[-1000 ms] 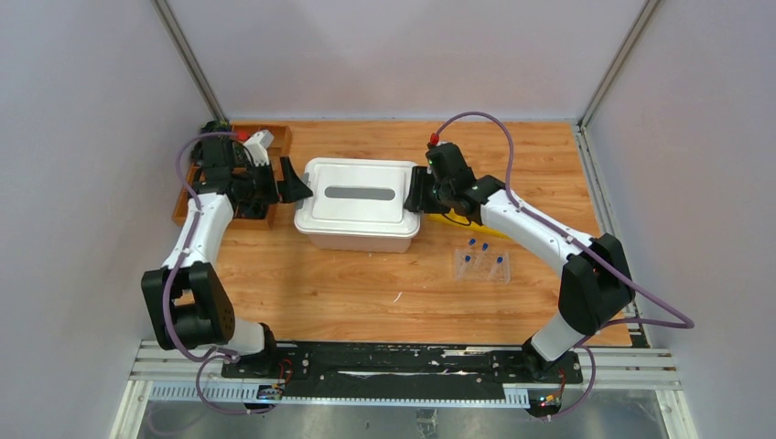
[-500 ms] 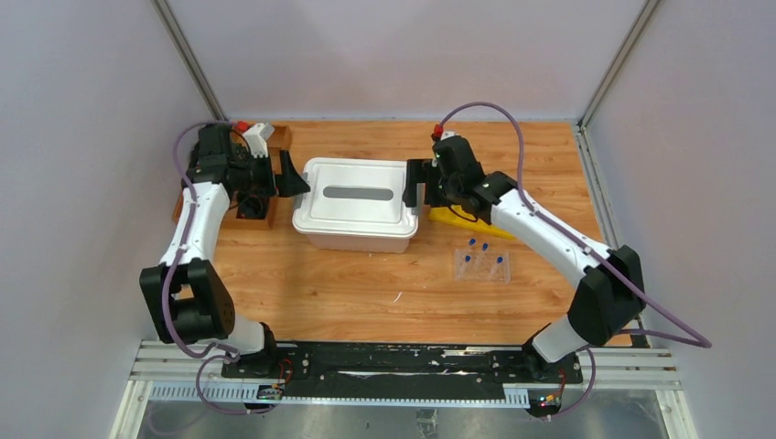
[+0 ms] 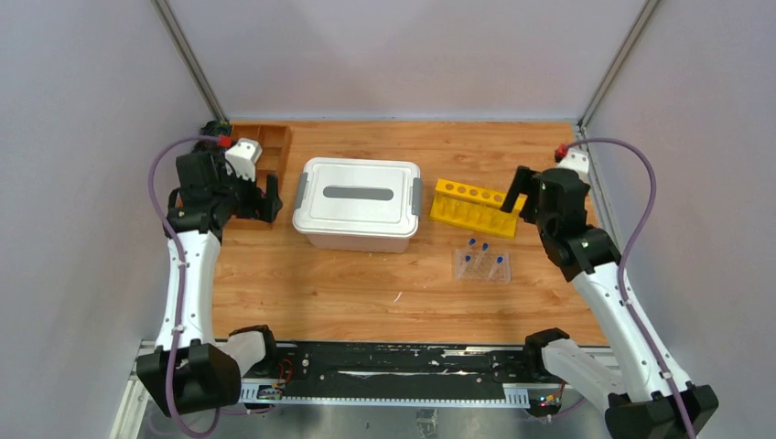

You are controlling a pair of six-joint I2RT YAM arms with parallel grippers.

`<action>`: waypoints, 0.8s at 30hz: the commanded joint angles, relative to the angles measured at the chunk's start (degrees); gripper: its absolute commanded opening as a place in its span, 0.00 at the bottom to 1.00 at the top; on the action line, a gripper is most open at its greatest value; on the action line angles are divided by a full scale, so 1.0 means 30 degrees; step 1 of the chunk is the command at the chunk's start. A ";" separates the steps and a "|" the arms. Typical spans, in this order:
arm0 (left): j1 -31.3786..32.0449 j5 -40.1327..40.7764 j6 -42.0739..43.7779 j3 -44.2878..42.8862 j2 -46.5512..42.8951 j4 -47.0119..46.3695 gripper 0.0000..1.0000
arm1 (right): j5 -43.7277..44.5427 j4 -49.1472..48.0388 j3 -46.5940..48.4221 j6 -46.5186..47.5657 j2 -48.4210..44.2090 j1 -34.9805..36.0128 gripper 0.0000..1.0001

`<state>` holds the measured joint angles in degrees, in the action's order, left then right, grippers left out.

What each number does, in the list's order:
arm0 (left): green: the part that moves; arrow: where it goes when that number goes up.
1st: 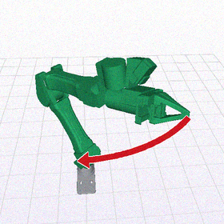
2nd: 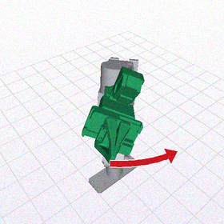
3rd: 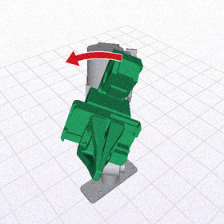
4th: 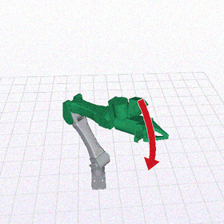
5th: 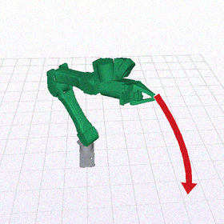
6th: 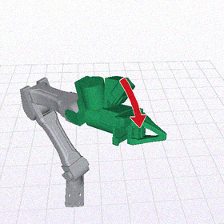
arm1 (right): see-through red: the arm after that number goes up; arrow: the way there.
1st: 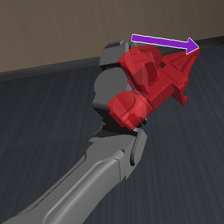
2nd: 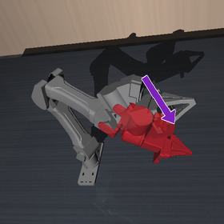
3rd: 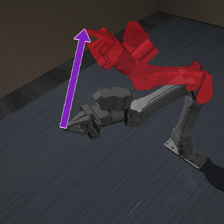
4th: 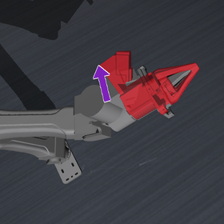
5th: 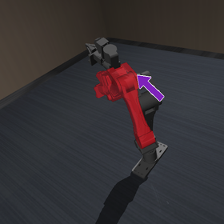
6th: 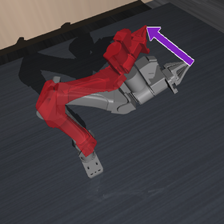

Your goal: Organize the chemistry lab equipment

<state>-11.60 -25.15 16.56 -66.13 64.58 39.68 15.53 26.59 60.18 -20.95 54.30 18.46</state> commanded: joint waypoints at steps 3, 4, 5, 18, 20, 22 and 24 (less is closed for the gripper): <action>-0.0316 0.1508 0.0128 0.6137 -0.2484 -0.6297 1.00 | 0.7812 -0.2936 -0.6095 0.2234 -0.3028 -0.1345 1.00; -0.0323 0.1539 -0.0078 0.6951 -0.2688 -0.7197 1.00 | 0.8635 -0.3801 -0.6893 0.2786 -0.3403 -0.1326 1.00; -0.0306 0.1554 -0.0287 0.7709 -0.2794 -0.8042 1.00 | 0.9257 -0.4502 -0.7557 0.3057 -0.3600 -0.1408 1.00; -0.0324 -0.0666 -0.3688 1.6077 -0.1262 -2.1857 1.00 | 1.0862 -1.5033 -1.4535 0.2339 -0.1341 -0.3189 1.00; -0.0324 -0.1037 -0.3686 1.6878 -0.0828 -2.3922 1.00 | 1.0314 -1.7383 -1.5578 0.2984 -0.1167 -0.3286 1.00; -0.0322 -0.1689 -0.3871 1.7523 -0.0102 -2.6271 1.00 | 0.9326 -1.9014 -1.6213 0.3385 -0.0616 -0.3434 1.00; -0.0324 -0.1748 -0.4005 1.7235 0.0477 -2.6683 1.00 | 0.8774 -1.9912 -1.6375 0.3584 0.0362 -0.3512 1.00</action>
<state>-12.27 -27.22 6.13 -14.57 63.20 -25.10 44.18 -18.31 12.49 -12.47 52.07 9.21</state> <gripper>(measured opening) 0.997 0.999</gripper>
